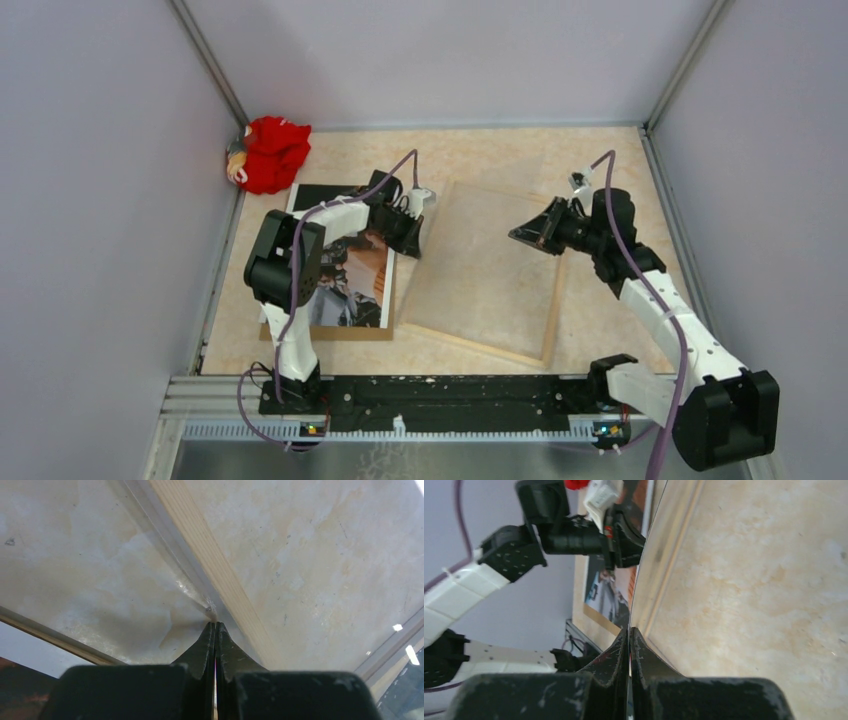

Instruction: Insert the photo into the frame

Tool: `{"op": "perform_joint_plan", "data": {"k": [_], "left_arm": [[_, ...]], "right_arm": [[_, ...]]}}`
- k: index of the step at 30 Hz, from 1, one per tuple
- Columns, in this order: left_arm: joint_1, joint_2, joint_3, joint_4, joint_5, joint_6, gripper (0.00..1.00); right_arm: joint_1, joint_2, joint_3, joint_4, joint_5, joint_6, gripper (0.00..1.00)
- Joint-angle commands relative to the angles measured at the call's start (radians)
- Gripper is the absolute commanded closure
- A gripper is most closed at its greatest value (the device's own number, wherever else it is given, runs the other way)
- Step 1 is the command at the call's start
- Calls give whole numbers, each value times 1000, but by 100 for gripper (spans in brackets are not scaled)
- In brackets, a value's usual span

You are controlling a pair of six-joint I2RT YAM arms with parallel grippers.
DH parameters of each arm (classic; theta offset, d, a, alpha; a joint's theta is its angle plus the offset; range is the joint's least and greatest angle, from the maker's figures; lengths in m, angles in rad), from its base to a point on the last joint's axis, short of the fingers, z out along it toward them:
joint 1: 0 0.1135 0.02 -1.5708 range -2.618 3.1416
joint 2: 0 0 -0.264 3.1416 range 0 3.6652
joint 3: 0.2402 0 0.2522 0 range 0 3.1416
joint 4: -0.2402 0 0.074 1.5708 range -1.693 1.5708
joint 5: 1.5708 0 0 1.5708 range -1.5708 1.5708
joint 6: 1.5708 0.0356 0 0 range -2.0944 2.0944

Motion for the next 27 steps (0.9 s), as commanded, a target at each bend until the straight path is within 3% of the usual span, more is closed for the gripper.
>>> {"op": "perform_joint_plan", "data": {"k": [1,12,27], "left_arm": [[12,25,-9,-7,-24,9,100],[18,21,5,-15,-20,7,100],[18,22,8,-21,-9,11,100]], "right_arm": [[-14,-11,36,-176,52,-141,100],[-87,-81,20,-320,211,-236,100],[-102,-19,-29,-258,212,-251,100]]}}
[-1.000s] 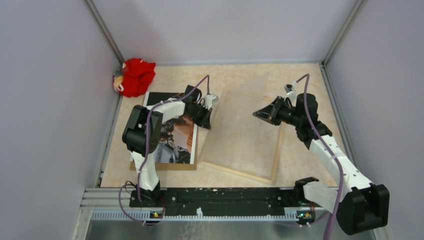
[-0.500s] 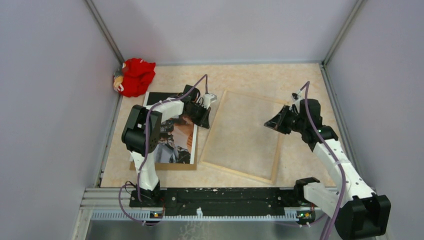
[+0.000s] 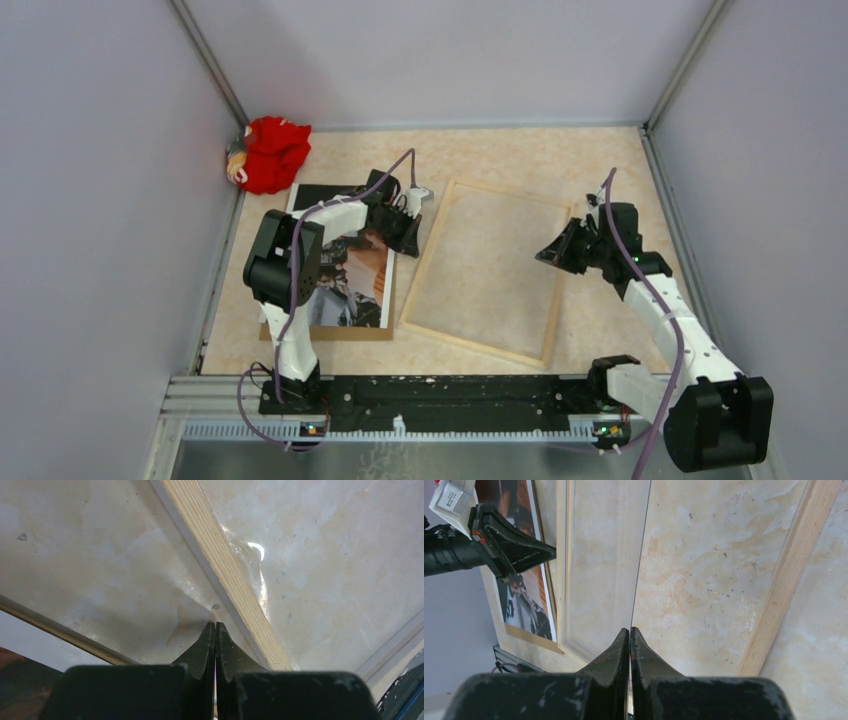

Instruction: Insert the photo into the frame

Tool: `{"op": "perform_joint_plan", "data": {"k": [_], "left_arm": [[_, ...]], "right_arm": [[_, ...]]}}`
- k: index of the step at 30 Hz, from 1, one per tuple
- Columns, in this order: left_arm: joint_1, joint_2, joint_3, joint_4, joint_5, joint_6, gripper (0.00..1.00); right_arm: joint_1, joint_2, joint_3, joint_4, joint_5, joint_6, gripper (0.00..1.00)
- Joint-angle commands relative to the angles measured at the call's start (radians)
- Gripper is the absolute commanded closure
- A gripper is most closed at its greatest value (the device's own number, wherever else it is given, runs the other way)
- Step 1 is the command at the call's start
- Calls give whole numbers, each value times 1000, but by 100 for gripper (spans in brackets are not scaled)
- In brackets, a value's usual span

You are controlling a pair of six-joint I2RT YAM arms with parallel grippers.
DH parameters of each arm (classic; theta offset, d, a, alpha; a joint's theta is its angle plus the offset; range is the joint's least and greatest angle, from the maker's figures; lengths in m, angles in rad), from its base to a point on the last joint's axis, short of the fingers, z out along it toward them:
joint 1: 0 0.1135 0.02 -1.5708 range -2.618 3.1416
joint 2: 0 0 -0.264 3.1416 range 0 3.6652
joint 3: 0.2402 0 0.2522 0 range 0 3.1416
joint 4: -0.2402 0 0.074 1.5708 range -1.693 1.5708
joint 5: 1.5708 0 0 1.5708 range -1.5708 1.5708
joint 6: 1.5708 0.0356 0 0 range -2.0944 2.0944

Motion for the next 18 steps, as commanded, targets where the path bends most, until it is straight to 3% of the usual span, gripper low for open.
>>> {"op": "perform_joint_plan", "data": {"k": [1,10,18], "left_arm": [[5,23,9,-20,-11,12,100],[5,22,6,-23,-4,12,100],[5,34,5,-20,-2,10,100]], "right_arm": [[-2,1,11,52,8,-19,100],[-6,20,16,84,-32,-28,100],[-7,-68,-23,186,-98,-18,100]]}}
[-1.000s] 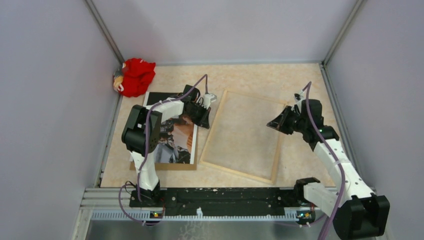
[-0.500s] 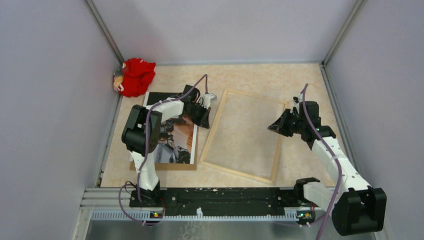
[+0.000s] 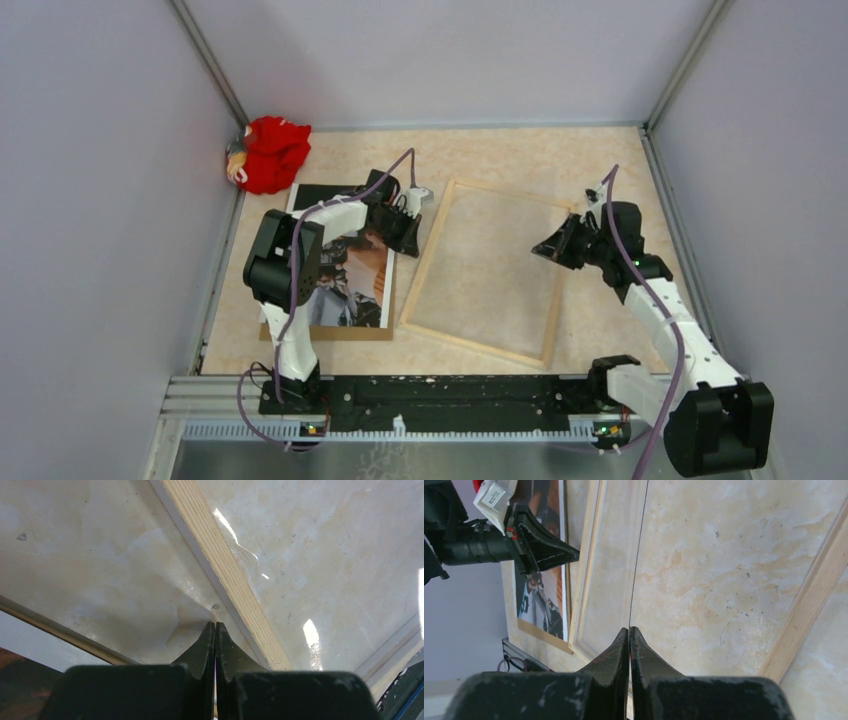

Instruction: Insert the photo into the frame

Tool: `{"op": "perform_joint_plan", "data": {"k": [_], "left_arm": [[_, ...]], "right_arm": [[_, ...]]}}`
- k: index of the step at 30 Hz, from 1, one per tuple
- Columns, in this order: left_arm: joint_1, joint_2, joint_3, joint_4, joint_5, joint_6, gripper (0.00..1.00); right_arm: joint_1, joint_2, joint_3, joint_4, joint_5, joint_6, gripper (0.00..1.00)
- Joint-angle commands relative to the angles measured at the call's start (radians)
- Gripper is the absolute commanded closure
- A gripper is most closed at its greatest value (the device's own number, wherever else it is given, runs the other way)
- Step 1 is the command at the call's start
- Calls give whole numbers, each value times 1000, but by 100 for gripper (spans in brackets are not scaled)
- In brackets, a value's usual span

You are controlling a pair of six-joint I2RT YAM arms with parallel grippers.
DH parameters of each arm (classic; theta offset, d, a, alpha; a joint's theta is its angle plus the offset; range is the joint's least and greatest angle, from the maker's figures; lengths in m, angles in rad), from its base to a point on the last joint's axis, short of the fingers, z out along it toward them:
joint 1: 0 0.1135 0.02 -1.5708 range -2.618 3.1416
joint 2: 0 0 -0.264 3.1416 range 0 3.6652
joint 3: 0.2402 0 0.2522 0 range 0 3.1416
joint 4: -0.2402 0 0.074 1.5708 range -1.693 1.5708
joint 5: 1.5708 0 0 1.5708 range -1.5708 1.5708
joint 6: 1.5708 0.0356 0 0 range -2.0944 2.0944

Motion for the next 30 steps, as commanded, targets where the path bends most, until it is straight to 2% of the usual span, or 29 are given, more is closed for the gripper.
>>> {"op": "perform_joint_plan", "data": {"k": [1,12,20,30], "left_arm": [[2,35,7,-20,-7,11,100],[3,35,1,-19,-8,13,100],[3,40,6,-20,-3,11,100],[2,40,1,-19,-2,11,100]], "right_arm": [[-5,-69,-9,103,-43,-12,100],[-4,-86,-35,164,-87,-7,100],[-4,-165,-59,230,-137,9,100],[-4,-118,-103,287,-81,64,100]]}}
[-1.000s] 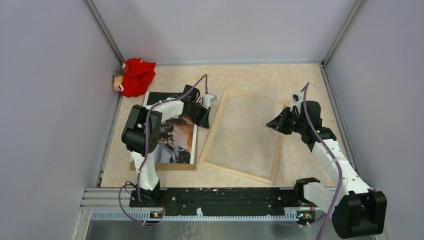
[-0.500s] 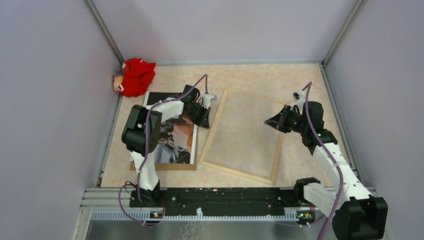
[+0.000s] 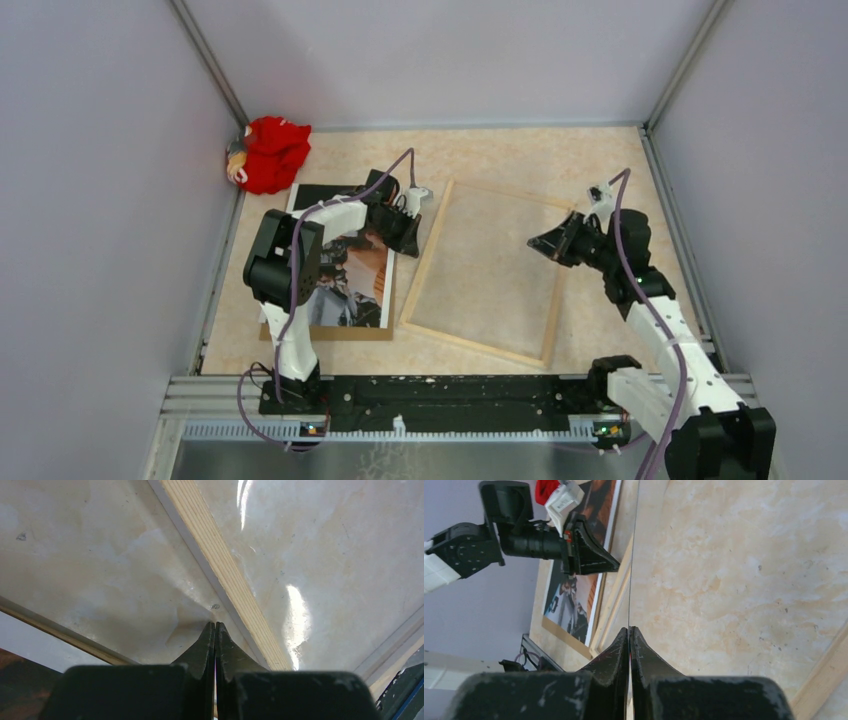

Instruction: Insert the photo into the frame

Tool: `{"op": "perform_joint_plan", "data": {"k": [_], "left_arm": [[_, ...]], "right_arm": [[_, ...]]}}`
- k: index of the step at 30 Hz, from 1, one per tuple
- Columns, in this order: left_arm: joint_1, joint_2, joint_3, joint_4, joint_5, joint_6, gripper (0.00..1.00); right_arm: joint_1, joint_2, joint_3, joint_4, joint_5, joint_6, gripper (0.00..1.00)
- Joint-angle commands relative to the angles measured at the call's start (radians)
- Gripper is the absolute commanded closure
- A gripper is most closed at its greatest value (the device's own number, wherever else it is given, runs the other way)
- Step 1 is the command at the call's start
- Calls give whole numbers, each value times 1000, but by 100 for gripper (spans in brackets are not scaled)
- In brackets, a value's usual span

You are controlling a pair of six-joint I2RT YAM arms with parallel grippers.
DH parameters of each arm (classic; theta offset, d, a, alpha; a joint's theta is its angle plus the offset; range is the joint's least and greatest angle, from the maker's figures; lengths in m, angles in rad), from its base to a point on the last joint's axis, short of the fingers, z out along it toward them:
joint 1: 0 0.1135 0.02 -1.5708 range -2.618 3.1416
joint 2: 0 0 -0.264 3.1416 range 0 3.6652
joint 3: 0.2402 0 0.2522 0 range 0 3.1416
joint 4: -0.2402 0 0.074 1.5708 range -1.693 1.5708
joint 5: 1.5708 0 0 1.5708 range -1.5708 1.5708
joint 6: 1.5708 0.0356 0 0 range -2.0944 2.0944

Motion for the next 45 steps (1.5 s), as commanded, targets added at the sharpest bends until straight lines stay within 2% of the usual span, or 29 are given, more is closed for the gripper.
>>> {"op": "perform_joint_plan", "data": {"k": [1,8,15,37,40,45], "left_arm": [[0,39,1,-20,-6,11,100],[-10,44,-9,-14,6,11,100],[-23,48,-22,-4,6,12,100],[-25,52,-23,-2,6,11,100],[-27,53,-24,-1,7,11,100],[-27,57,-23,-2,4,13,100]], "right_arm": [[-4,25,-29,92,41,49,100],[-4,22,-122,204,76,137,100],[-6,25,-174,242,106,205,100],[-31,89,-245,245,161,300,100],[-32,95,-261,342,94,372,100],[-31,119,-286,598,-18,562,100]]}}
